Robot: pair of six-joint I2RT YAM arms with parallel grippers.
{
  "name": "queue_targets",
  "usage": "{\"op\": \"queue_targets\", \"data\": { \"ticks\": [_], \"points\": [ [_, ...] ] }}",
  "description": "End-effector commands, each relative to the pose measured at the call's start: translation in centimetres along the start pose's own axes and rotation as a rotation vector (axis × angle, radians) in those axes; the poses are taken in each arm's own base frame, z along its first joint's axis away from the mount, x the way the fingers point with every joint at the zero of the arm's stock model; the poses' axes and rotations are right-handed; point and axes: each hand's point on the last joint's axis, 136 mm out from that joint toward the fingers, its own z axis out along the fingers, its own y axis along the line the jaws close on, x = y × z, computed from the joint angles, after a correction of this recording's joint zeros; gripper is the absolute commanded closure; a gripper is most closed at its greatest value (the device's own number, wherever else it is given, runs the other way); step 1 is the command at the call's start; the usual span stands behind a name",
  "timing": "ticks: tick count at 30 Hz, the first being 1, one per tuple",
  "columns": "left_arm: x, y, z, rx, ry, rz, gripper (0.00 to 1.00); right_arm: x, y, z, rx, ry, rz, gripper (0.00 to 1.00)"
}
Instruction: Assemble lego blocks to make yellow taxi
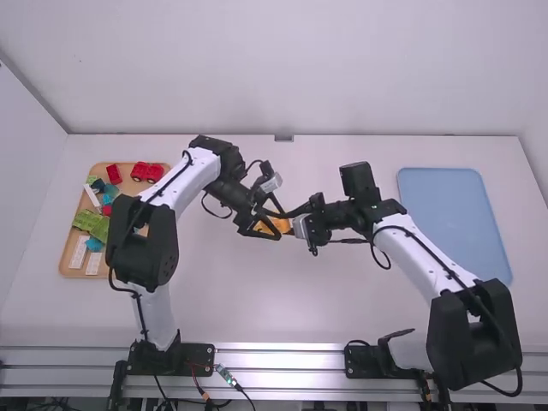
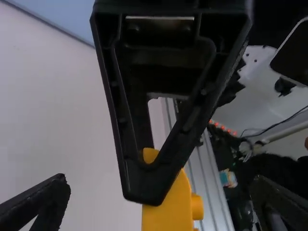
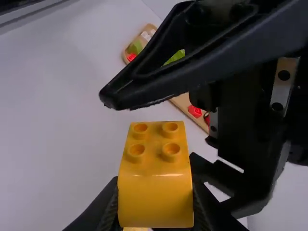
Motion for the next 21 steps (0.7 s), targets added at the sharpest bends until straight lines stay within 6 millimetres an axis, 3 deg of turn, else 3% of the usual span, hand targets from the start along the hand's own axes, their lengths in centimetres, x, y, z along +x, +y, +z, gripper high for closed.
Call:
{"op": "queue_targets", "data": {
  "ticks": [1,9,10,11,21],
  "points": [
    [-0.7,0.9,-1.1,-0.058,0.055,0.109,0.01,0.0,-0.4,-0.9,0.024,0.003,0.092,0.77],
    [-3.5,2.6,-3.9,-0.240,0.183,0.238,0.01,1.8,-2.1,-2.4,0.109,0.049,0.381,0.73],
    [-3.6,2.7,-4.1,-0.250,0.187,0.238,0.01,1.9,-2.2,-2.5,0.114,0.053,0.396,0.74],
    [-3.8,3.5,-4.5,-0.291,0.203,0.251,0.01,2.2,-2.6,-2.6,0.133,0.064,0.454,0.81],
    [-3.4,6.6,-4.4,-0.373,0.238,0.347,0.01,3.4,-3.3,-3.0,0.186,0.103,0.637,0.85]
  ]
}}
